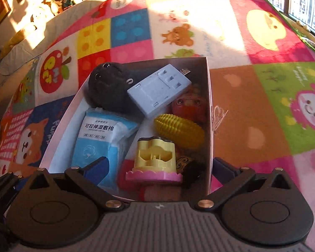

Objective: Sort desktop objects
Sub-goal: 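Push the charger down into the box with the right tool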

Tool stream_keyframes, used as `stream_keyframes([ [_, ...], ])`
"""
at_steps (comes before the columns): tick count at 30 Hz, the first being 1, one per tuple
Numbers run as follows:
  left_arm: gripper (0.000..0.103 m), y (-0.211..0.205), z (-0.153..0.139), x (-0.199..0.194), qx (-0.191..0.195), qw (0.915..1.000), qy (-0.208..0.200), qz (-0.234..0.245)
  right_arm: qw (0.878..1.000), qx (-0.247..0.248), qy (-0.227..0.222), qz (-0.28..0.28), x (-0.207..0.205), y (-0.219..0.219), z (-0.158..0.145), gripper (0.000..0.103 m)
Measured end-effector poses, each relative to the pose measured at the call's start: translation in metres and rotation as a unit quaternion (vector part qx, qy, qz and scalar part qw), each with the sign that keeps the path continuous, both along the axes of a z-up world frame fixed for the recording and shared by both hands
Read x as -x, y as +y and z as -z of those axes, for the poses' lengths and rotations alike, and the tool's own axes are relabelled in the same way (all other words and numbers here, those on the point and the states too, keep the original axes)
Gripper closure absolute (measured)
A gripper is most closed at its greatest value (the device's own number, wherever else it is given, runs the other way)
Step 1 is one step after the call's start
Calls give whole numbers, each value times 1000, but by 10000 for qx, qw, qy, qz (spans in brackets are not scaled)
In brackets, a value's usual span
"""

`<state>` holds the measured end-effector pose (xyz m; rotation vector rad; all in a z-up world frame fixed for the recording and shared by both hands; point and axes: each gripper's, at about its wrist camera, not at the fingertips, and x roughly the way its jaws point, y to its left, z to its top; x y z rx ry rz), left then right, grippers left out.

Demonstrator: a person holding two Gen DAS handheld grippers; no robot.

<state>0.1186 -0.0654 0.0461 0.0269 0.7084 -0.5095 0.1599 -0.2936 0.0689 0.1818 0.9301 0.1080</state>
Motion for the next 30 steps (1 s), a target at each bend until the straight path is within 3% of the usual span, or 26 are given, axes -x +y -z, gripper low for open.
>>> stream_keyframes([
  [4,10,22,0,-1,-94,9997,-60,-226,9995,110,-142,-254,-5,34,2,0],
  [9,10,30,-4,8,-56,10000,-31,-55,9989,37,-306,-365,-8,45,2,0],
  [13,8,43,-11,13,-214,9983,-82,-528,9969,89,-756,-176,-7,35,-19,0],
  [15,7,51,-15,12,-174,9973,-113,-704,9958,187,-881,-187,-11,34,-32,5],
  [17,7,56,-16,11,-142,9969,-89,-771,9952,296,-870,-344,-18,37,-38,21],
  [22,7,57,-17,10,-134,9969,-46,-769,9927,447,-971,-567,-44,62,-46,27],
  [25,7,65,-20,17,-106,9969,-82,-781,9959,429,-770,-195,-79,72,-44,27],
  [27,6,72,-21,17,-74,9963,-67,-852,9976,368,-571,151,-102,71,-38,35],
  [29,6,77,-21,16,-31,9961,-28,-877,9981,306,-469,272,-120,70,-34,51],
  [30,6,79,-20,15,-25,9961,-12,-885,9980,380,-422,284,-127,71,-31,52],
])
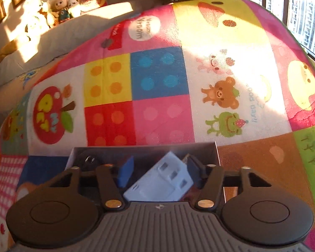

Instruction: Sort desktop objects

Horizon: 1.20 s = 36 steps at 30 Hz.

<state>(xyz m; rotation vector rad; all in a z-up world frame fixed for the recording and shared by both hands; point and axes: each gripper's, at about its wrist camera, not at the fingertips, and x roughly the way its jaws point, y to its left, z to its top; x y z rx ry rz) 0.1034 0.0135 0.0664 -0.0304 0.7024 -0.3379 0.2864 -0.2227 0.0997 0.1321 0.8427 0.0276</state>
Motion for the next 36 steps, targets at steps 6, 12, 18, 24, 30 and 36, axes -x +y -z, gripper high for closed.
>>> stream_keyframes([
  [6,6,7,8,-3,-3,10000,20,45,9984,346,186,-398,1,3,9,59],
  [12,5,2,14,-9,59,9999,103,74,9897,-92,675,-1261,44,6,2,59],
  [18,1,-8,9,6,-130,9997,-206,19,9940,14,-528,-961,117,-14,-26,16],
  [24,0,-28,14,36,-393,9980,-456,-176,9934,104,-913,-688,201,-32,-7,0],
  [30,0,-44,40,81,-931,9946,-429,-186,9976,319,-374,-495,269,-34,54,0],
  [36,0,-55,59,80,-961,9925,-305,-685,9965,600,-507,-285,288,-34,65,0],
])
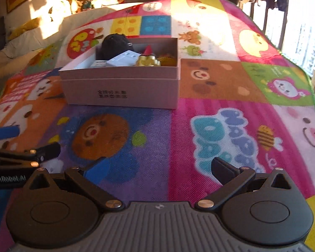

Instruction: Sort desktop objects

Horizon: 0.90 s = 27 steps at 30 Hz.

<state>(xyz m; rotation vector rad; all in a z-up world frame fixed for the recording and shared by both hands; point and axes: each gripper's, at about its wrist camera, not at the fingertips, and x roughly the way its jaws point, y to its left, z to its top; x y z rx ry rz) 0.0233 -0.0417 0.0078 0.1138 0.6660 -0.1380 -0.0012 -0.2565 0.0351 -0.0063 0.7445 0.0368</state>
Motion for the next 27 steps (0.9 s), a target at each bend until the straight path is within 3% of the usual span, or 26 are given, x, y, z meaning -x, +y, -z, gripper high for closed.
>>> stream_keyframes([
  [4,0,-1,0,-15,310,9988,101,-362,9997,27,218,85,-18,-2,7,0],
  [12,0,-10,5,-41,306,9990,130,-309,9992,67,-205,339,-38,-10,17,0],
  [27,0,-11,4,-41,302,9990,127,-313,9989,46,-275,372,-40,-11,16,0],
])
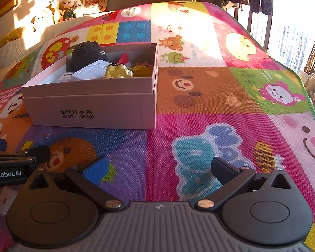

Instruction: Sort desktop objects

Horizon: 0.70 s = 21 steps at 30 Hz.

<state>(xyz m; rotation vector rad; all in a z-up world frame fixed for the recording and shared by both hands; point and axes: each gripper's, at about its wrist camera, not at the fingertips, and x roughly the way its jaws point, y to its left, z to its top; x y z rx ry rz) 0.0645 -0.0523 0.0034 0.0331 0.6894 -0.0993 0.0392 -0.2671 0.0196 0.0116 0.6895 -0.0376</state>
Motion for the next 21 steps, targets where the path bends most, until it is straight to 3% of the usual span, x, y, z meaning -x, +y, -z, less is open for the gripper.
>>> stream_keyframes([
  [21,0,-1,1,0,-8,10000,-2,-1,10000,-5,-2,2,1,-1,1,0],
])
